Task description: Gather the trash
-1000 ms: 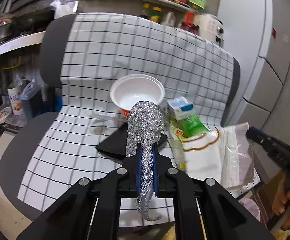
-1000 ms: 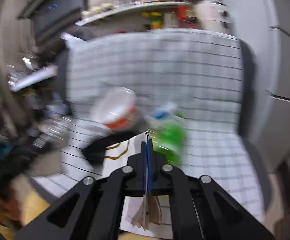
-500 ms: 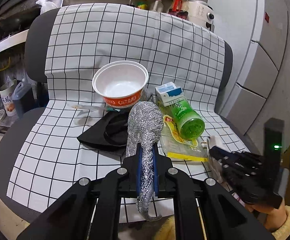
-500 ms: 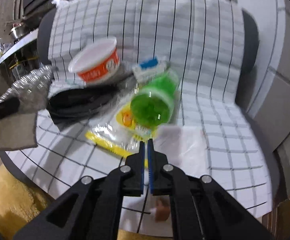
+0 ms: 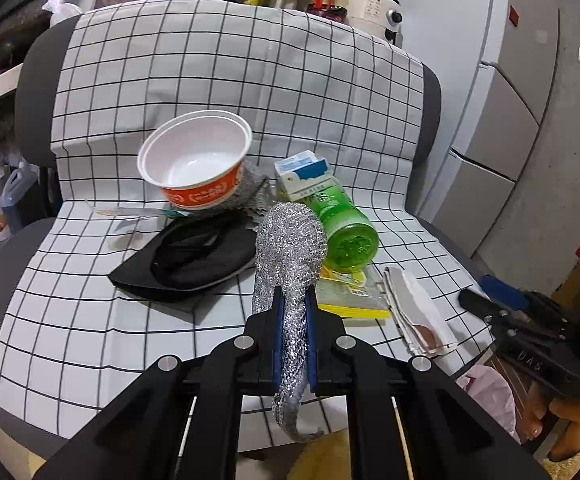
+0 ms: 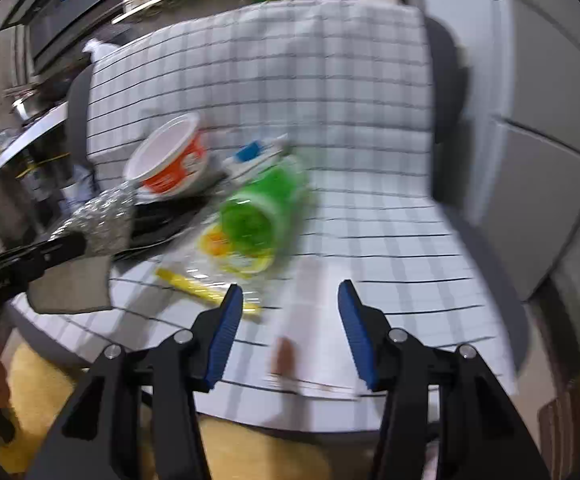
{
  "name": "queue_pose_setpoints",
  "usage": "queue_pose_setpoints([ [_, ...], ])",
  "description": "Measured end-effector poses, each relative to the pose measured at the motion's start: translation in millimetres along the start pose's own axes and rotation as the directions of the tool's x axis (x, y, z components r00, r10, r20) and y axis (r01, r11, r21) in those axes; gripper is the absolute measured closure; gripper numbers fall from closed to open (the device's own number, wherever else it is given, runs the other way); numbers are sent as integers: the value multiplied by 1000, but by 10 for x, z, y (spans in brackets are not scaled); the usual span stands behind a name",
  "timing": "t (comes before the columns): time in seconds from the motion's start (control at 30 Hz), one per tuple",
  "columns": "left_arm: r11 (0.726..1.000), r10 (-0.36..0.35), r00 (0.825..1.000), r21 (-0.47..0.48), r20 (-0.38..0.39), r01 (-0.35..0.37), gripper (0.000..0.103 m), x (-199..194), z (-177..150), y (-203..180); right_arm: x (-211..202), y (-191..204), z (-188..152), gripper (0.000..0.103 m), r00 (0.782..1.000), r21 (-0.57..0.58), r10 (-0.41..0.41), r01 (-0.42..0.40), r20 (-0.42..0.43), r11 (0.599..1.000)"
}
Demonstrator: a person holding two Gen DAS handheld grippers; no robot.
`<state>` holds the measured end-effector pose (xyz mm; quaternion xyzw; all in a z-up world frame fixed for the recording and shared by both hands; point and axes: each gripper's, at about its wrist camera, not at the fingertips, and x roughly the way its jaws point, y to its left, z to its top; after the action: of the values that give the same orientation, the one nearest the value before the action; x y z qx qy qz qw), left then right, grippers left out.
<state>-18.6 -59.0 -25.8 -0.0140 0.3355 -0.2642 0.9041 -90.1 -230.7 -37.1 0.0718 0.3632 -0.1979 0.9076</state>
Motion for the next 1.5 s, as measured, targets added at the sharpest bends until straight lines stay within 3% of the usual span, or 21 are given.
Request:
queue_pose_setpoints([
  [0.2, 1000, -1, 1000, 15, -17, 1, 93, 56, -25, -64, 194, -206, -193, 58, 997, 46, -35, 38, -63, 998],
  [0.47, 1000, 4, 1000, 11, -24, -3, 93, 72, -36, -65, 337, 220, -359, 58, 994, -75, 28, -36, -102, 997],
  [0.63, 1000, -4, 1000, 15, -30, 5, 93, 82, -66, -68, 600, 339, -474, 64, 983, -139, -34, 9, -178, 990],
  [0.87, 1000, -14, 999, 6, -37, 14, 93, 99, -94, -39, 613, 192, -581, 67, 988, -78, 24, -36, -150, 996],
  [1.07, 1000, -19, 999, 8, -42, 20, 93, 99, -152, -65, 601, 131, -550, 97, 991, -43, 15, -21, -134, 999],
  [1.27, 999, -42, 998, 30, -40, 43, 93, 107, -221, -185, 260, 56, -431, 99, 1000, -22, -20, 21, 7, 1000],
  [1.4, 991, -115, 993, 63, -31, 116, 93, 131, -256, -406, -99, -77, -341, 99, 995, -16, -63, 65, 82, 998],
  [1.5, 972, -211, 977, 93, -37, 214, 93, 177, -293, -683, -394, -278, -371, 99, 986, 26, -119, 117, 120, 993],
])
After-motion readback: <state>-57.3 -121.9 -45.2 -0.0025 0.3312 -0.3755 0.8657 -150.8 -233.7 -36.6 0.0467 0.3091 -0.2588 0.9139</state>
